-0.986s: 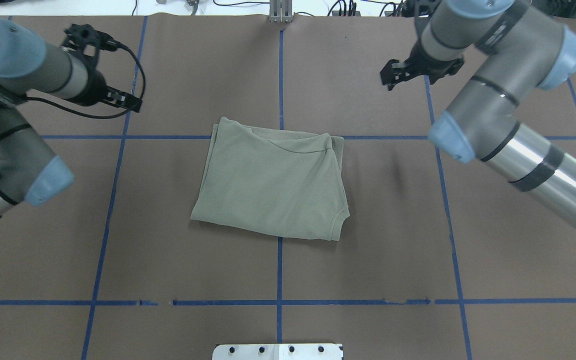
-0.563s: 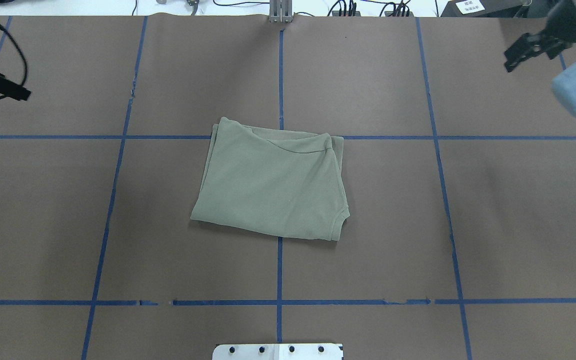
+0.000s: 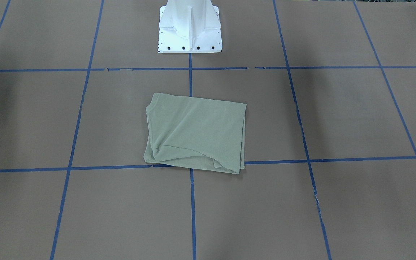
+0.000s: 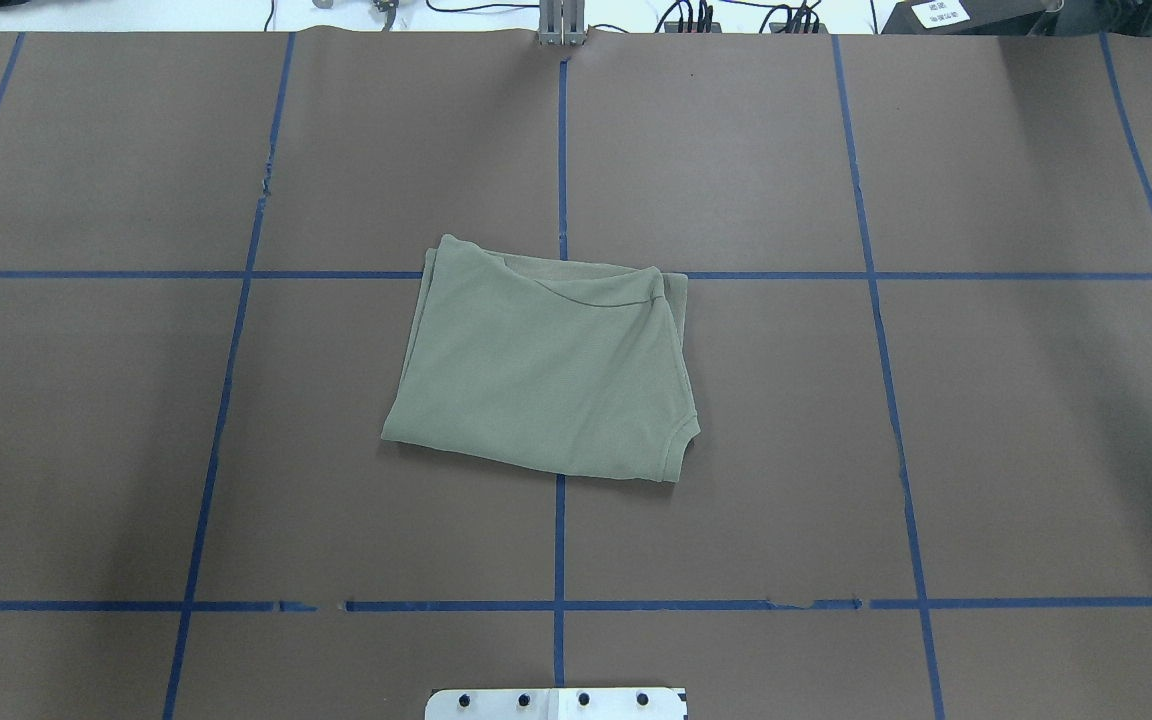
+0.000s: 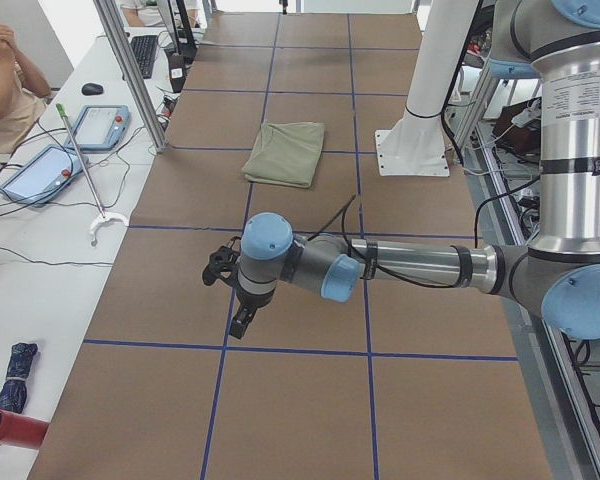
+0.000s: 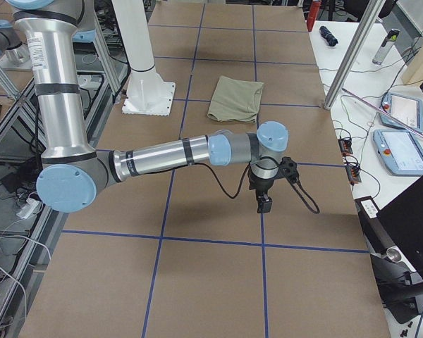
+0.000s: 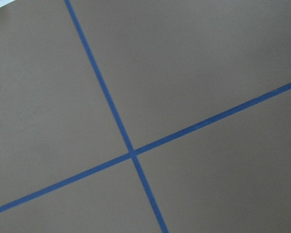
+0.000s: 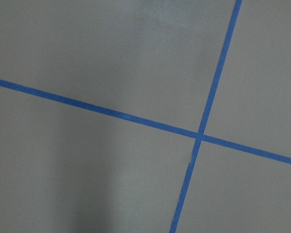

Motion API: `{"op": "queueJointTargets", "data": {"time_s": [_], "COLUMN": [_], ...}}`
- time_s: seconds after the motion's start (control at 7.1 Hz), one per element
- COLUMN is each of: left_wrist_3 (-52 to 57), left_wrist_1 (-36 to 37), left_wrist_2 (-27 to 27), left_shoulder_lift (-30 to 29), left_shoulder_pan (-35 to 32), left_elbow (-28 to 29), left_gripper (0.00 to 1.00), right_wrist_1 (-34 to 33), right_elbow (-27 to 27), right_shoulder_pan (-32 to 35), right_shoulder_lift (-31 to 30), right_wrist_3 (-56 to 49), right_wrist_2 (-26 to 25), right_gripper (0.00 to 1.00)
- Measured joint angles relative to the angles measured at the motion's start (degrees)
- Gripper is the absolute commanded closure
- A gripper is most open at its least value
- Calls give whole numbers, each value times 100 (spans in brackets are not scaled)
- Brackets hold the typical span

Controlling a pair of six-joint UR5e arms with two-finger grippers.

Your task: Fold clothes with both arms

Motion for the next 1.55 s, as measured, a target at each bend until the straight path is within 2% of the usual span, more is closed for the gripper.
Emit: {"op": "queueJointTargets", "data": {"time_s": [0.42,0.56,0.99,1.55], "left_wrist_3": [29,22,-16,1], "left_wrist_1": [1467,1645,1707,1700], "left_wrist_2": [-87,-136,-505,-561], "left_shoulder_lift": [-78,-133,-194,-163], "left_shoulder_pan": [-111,-113,-112,-114], "left_elbow": [34,-10,-237,-232], "left_gripper": [0,0,0,0], "right_wrist_1": [-17,-22,3,4], "right_elbow": [11,14,68,78], "right_shoulder_pan": [102,235,550,565], "right_shoulder_lift": [-468,-525,-594,-576], "right_wrist_3": [-18,-26,-33,-7], "right_wrist_2": [90,204,321,294], "right_gripper": [0,0,0,0]}}
